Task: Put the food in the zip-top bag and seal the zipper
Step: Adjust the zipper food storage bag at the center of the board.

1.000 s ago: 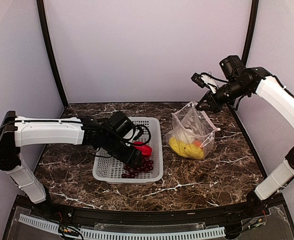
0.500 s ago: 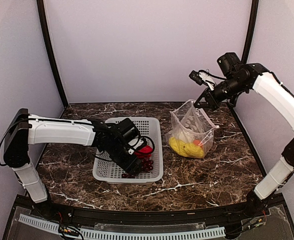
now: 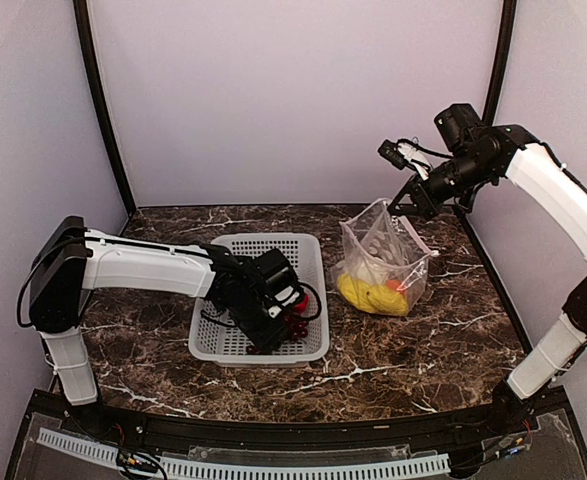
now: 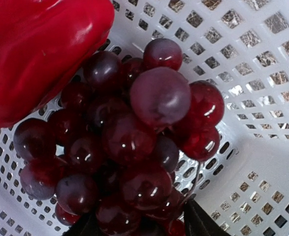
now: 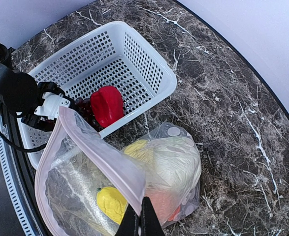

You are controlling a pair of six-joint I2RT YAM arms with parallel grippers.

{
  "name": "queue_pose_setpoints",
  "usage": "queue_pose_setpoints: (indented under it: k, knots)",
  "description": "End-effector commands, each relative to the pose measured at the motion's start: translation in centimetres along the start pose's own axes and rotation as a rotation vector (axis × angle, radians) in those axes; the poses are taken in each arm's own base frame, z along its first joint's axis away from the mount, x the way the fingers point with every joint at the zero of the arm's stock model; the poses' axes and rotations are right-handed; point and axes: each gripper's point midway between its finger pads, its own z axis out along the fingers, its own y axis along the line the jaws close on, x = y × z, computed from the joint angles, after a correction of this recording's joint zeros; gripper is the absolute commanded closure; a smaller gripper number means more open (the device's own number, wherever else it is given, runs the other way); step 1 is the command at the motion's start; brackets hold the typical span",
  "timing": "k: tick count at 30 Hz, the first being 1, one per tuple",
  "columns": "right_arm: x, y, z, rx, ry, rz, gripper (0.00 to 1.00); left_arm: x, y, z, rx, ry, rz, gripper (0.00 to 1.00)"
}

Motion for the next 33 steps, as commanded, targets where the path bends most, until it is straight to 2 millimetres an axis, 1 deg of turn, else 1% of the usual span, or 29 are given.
queue_pose_setpoints:
  k: [1, 2, 4, 5, 7, 8, 9, 10, 11, 14, 17, 19, 21, 23, 25, 28, 30, 31, 33]
  knots:
    - [-0.2, 0.2, -0.8, 0.012, -0.02, -0.008, 1.0, 0.9, 1.2, 0.7, -0.078, 0.046, 0.02, 0.57]
    - [-0.2, 0.2, -0.9, 0.013, -0.021, -0.011, 1.0, 0.9, 1.2, 0.6, -0.077, 0.046, 0.015, 0.64]
    - [-0.2, 0.2, -1.0, 0.018, -0.021, -0.011, 1.0, 0.8, 1.1, 0.0, -0.075, 0.034, 0.01, 0.7]
    - [-0.2, 0.2, -1.0, 0.02, -0.022, -0.012, 1.0, 0.8, 1.0, -0.2, -0.075, 0.029, 0.011, 0.72]
    - [-0.3, 0.2, -1.0, 0.021, -0.024, -0.013, 1.0, 0.5, 1.0, -1.4, -0.077, -0.004, 0.008, 0.76]
    - [-0.3, 0.2, -1.0, 0.022, -0.023, -0.013, 1.0, 0.5, 1.0, -1.7, -0.076, -0.01, 0.009, 0.78]
    - [-0.3, 0.0, -1.1, 0.029, -0.022, -0.015, 1.0, 0.3, 0.8, -2.5, -0.07, -0.031, 0.009, 0.79]
    - [-0.4, 0.0, -1.2, 0.035, -0.023, -0.019, 1.0, 0.3, 0.8, -2.9, -0.066, -0.039, 0.006, 0.82]
    - [-0.4, -0.2, -1.2, 0.042, -0.022, -0.023, 1.0, 0.0, 0.7, -3.8, -0.059, -0.062, -0.001, 0.85]
    - [-0.7, -0.6, -1.4, 0.064, -0.022, -0.029, 1.0, -0.2, 0.7, -5.1, -0.048, -0.105, -0.011, 0.89]
    - [-1.1, -1.9, -1.8, 0.119, -0.018, -0.034, 1.0, -0.4, 0.6, -6.5, -0.039, -0.154, -0.018, 0.94]
    - [-1.6, -3.2, -2.6, 0.168, -0.029, -0.029, 1.0, -0.5, 0.7, -7.1, -0.033, -0.18, -0.025, 0.96]
    - [-2.3, -4.7, -3.8, 0.218, -0.053, -0.012, 1.0, -0.5, 0.7, -7.4, -0.029, -0.206, -0.029, 0.98]
    - [-3.6, -6.1, -5.8, 0.272, -0.1, -0.007, 1.0, -0.4, 0.8, -7.5, -0.029, -0.224, -0.037, 0.99]
    - [-4.5, -7.5, -7.6, 0.339, -0.139, -0.007, 1.0, -0.2, 0.8, -7.6, -0.026, -0.232, -0.045, 0.99]
    - [-5.3, -9.0, -9.4, 0.422, -0.17, -0.001, 1.0, 0.2, 0.9, -7.7, -0.026, -0.243, -0.051, 0.99]
    - [-5.3, -9.2, -9.5, 0.429, -0.188, 0.016, 1.0, 0.7, 1.2, -7.3, -0.033, -0.238, -0.053, 0.99]
    - [-5.2, -9.0, -9.0, 0.408, -0.195, 0.024, 1.0, 0.8, 1.2, -7.2, -0.033, -0.24, -0.054, 0.99]
    - [-4.3, -8.3, -7.5, 0.347, -0.183, 0.046, 1.0, 1.0, 1.2, -7.0, -0.036, -0.236, -0.054, 0.99]
